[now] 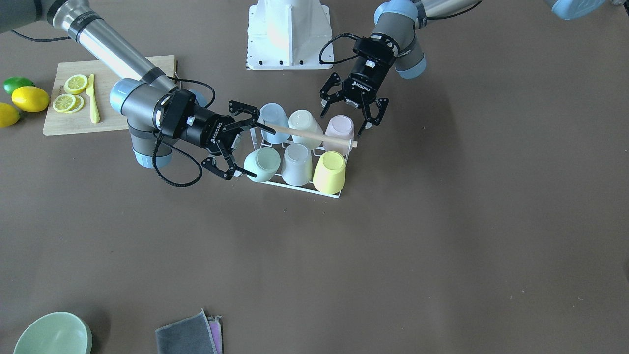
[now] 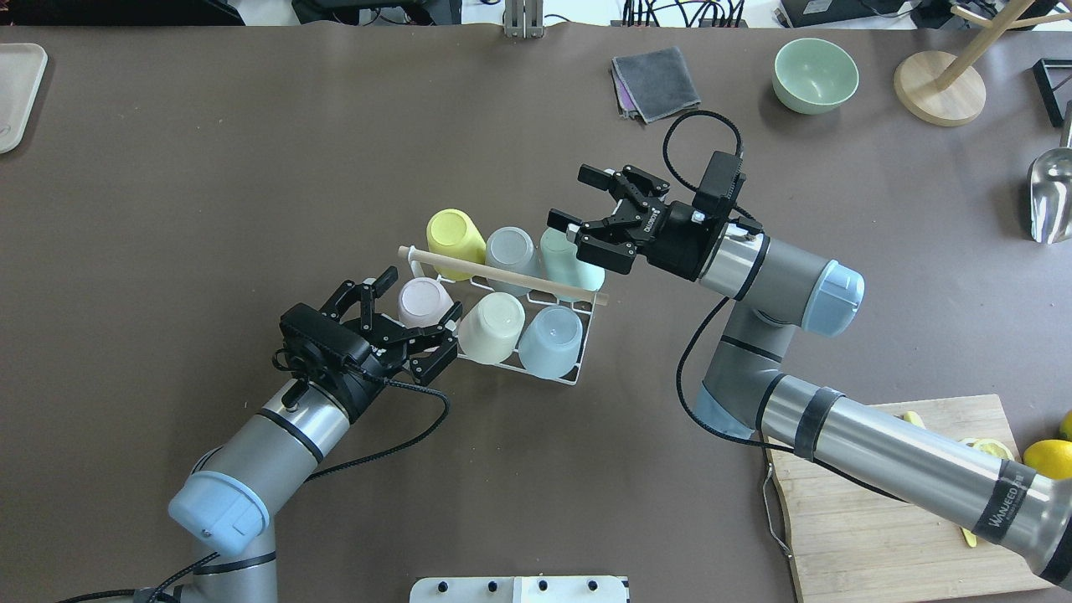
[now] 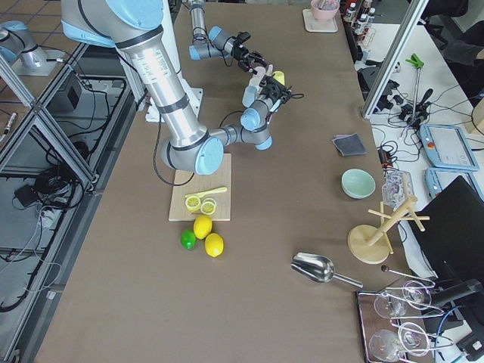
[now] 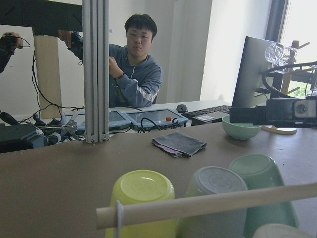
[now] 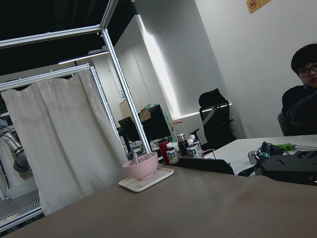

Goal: Place cup on cup holder

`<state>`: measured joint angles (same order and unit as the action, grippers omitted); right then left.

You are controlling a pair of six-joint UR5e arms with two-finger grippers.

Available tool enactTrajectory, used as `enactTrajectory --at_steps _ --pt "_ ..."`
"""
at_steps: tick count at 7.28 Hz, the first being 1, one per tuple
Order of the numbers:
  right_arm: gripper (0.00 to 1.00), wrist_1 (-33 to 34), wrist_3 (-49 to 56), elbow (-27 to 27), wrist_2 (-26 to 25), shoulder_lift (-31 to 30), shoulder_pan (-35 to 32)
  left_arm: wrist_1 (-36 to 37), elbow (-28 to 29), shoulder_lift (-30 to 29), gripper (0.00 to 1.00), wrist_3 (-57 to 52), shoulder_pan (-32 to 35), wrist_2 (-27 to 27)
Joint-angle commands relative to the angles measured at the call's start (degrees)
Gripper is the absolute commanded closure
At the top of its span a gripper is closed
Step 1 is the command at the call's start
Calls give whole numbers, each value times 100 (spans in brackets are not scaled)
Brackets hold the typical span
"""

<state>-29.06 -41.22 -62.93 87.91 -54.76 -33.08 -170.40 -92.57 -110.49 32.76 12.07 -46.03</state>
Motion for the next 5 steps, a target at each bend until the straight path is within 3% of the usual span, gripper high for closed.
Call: enactTrajectory --at_steps 1,2,3,4,5 --pt "0 311 0 -26 15 18 -302 -2 -364 219 1 2 -2 -29" --pt "0 1088 -9 -444 15 18 -452 7 -706 638 1 2 15 -46" --pt "0 2427 -9 -1266 -2 27 -532 181 -1127 1130 1 -50 41 -220" --pt "0 4102 -26 -2301 -2 18 -637 905 -1575 1483 1 -7 346 -666" --pt "0 5668 -174 -3129 7 -8 -751 1704 -1875 1817 1 54 1071 -1749"
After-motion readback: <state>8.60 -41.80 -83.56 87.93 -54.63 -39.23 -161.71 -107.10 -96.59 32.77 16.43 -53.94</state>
